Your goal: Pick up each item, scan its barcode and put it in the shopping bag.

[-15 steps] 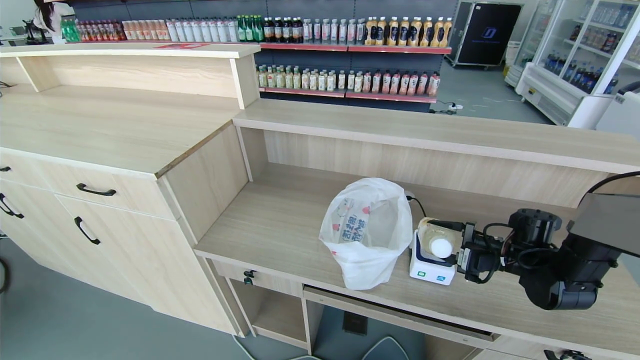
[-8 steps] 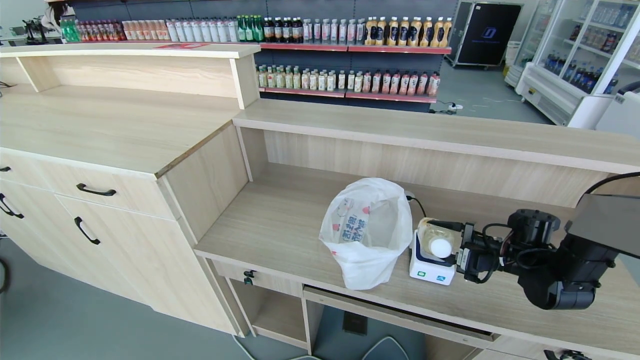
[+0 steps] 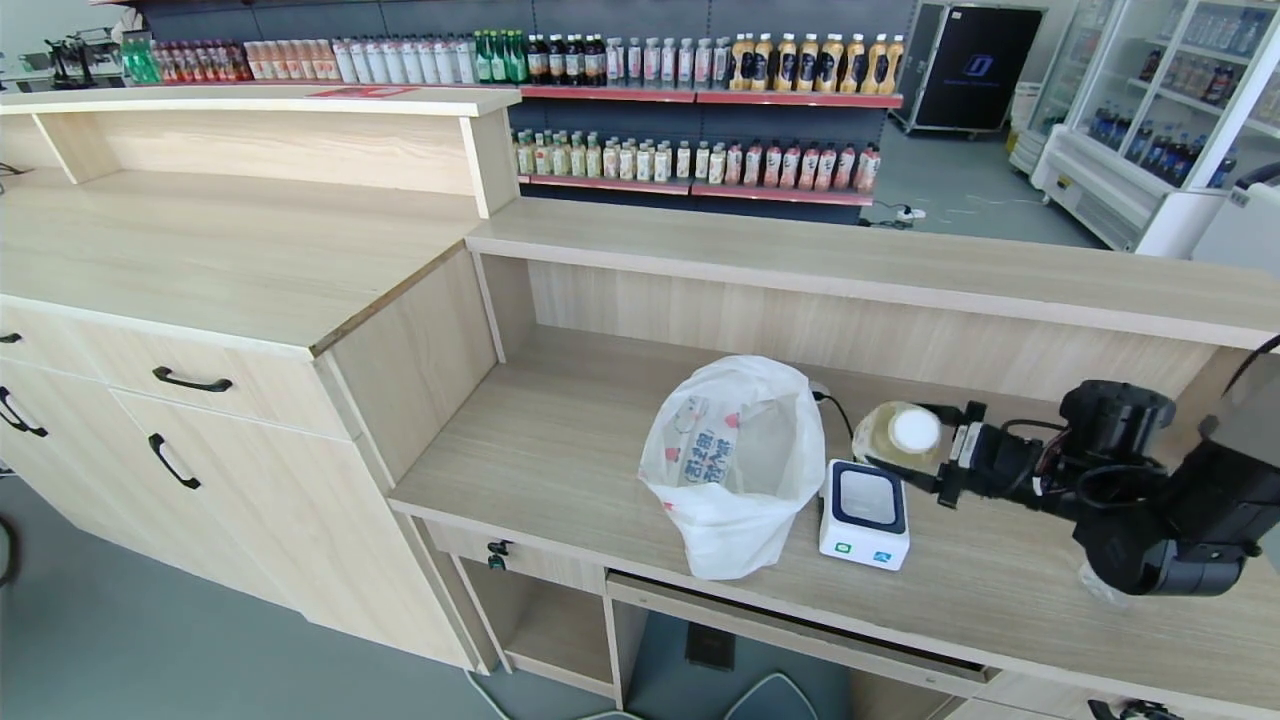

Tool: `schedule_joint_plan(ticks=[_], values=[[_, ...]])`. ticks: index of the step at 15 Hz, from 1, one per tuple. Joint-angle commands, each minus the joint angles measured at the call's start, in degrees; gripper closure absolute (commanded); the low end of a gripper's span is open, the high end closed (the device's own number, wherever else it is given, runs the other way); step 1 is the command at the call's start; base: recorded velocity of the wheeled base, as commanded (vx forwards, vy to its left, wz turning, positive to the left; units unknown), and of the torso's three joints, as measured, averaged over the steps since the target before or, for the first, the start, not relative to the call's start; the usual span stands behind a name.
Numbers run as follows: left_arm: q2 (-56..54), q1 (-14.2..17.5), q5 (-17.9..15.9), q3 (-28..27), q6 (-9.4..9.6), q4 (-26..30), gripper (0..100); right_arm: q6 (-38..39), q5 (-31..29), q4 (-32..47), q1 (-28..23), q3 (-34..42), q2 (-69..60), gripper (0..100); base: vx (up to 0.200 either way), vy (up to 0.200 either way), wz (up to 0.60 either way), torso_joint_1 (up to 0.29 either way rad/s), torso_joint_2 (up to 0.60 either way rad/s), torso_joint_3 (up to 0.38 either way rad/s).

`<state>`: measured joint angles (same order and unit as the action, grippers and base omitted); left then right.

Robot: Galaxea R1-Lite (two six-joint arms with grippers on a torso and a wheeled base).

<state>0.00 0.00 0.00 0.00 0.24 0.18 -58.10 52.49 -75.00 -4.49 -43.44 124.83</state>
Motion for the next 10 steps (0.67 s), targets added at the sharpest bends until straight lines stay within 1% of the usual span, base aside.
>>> schedule_joint_plan(ticks=[1,3,4,5,7,10], values=[[0.0,0.0,0.0,0.0,0.02,0.0,0,19.1,-8.5,2.3,-6.0,0.7,-14.8,100,0.000,0.000,0.00,0.000,0.00,0.000],[0.0,0.0,0.0,0.0,0.02,0.0,0,30.1,-20.7,3.1,-7.4,2.0,-19.4,100,0.000,0.000,0.00,0.000,0.00,0.000],[0.0,0.0,0.0,0.0,0.02,0.0,0,32.2,-27.4,3.0,-7.6,3.8,-20.8,100,0.000,0.000,0.00,0.000,0.00,0.000],[0.0,0.0,0.0,0.0,0.02,0.0,0,32.2,-34.5,2.3,-8.2,7.0,-21.7,100,0.000,0.000,0.00,0.000,0.00,0.000],[0.0,0.0,0.0,0.0,0.02,0.0,0,32.1,-41.3,-0.3,-8.2,11.7,-22.6,100,0.000,0.000,0.00,0.000,0.00,0.000],[0.0,0.0,0.0,0.0,0.02,0.0,0,30.3,-41.9,-1.1,-7.2,12.2,-23.3,100,0.000,0.000,0.00,0.000,0.00,0.000]])
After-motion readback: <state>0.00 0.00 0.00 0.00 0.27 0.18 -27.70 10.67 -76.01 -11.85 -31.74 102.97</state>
